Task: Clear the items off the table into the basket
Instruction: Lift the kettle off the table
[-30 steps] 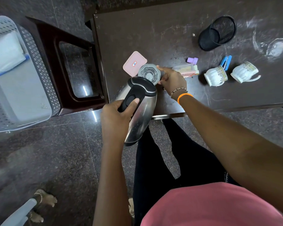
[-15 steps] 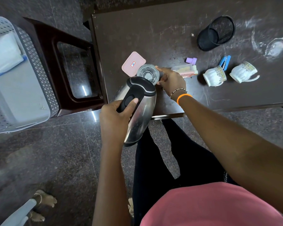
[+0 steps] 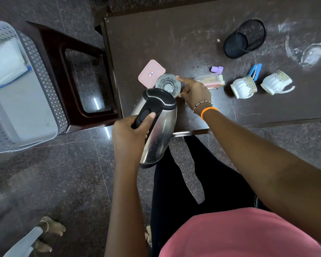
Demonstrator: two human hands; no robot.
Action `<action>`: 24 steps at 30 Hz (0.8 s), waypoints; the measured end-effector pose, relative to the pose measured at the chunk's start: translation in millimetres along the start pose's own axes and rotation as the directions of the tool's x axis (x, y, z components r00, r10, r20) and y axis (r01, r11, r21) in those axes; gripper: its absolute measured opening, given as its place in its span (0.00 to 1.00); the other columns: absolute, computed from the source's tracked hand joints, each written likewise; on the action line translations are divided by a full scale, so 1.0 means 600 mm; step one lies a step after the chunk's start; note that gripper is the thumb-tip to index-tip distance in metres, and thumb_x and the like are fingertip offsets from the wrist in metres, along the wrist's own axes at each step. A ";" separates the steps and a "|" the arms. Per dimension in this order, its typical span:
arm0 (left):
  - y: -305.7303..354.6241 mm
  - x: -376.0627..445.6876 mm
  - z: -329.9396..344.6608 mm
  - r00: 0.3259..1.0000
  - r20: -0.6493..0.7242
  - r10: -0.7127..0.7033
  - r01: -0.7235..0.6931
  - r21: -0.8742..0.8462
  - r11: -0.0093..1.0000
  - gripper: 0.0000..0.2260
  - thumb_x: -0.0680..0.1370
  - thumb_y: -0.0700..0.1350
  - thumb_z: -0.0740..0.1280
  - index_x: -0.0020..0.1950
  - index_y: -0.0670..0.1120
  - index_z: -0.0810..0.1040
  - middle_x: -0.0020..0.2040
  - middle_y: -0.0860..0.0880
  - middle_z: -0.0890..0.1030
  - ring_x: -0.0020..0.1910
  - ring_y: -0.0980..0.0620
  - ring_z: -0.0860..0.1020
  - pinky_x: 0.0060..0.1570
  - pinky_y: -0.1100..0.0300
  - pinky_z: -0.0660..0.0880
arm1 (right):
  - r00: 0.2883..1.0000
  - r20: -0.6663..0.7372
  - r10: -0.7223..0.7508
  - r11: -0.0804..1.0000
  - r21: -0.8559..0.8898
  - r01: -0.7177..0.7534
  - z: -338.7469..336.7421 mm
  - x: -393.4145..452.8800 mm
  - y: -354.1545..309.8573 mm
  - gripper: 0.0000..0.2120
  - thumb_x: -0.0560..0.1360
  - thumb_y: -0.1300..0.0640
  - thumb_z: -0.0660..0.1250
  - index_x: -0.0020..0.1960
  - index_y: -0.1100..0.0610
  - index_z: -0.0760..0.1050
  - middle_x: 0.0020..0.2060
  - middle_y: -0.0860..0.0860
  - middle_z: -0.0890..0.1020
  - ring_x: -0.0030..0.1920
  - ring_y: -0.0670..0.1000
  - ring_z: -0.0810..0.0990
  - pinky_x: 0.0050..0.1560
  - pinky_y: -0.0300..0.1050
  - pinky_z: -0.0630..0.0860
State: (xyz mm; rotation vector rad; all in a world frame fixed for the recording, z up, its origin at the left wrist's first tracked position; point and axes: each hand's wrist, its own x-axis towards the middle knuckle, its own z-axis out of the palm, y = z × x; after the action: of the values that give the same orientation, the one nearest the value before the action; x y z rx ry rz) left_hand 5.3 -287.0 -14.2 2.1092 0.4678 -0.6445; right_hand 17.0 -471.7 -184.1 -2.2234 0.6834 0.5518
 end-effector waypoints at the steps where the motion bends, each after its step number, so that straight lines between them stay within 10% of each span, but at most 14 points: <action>1: 0.000 0.000 0.000 1.000 0.001 -0.004 0.004 -0.004 1.000 0.17 0.73 0.50 0.71 0.31 0.38 0.76 0.28 0.42 0.75 0.23 0.57 0.69 0.25 0.71 0.68 | 1.000 0.002 0.002 1.000 0.001 -0.002 0.000 0.001 0.000 0.26 0.68 0.58 0.72 0.62 0.41 0.72 0.41 0.50 0.84 0.47 0.55 0.82 0.51 0.48 0.77; 24: -0.002 0.002 -0.001 1.000 0.006 -0.027 0.027 -0.012 1.000 0.17 0.73 0.52 0.70 0.27 0.45 0.74 0.26 0.46 0.75 0.23 0.58 0.69 0.25 0.69 0.68 | 1.000 -0.006 0.006 1.000 0.025 -0.006 0.003 0.000 0.000 0.25 0.68 0.59 0.71 0.61 0.41 0.73 0.42 0.50 0.84 0.48 0.56 0.81 0.52 0.49 0.77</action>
State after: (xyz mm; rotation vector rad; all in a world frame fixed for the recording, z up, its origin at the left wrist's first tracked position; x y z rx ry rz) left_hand 5.9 -285.8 -15.5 2.0926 0.4958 -0.6618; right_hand 16.7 -470.5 -185.5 -2.2009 0.6965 0.5370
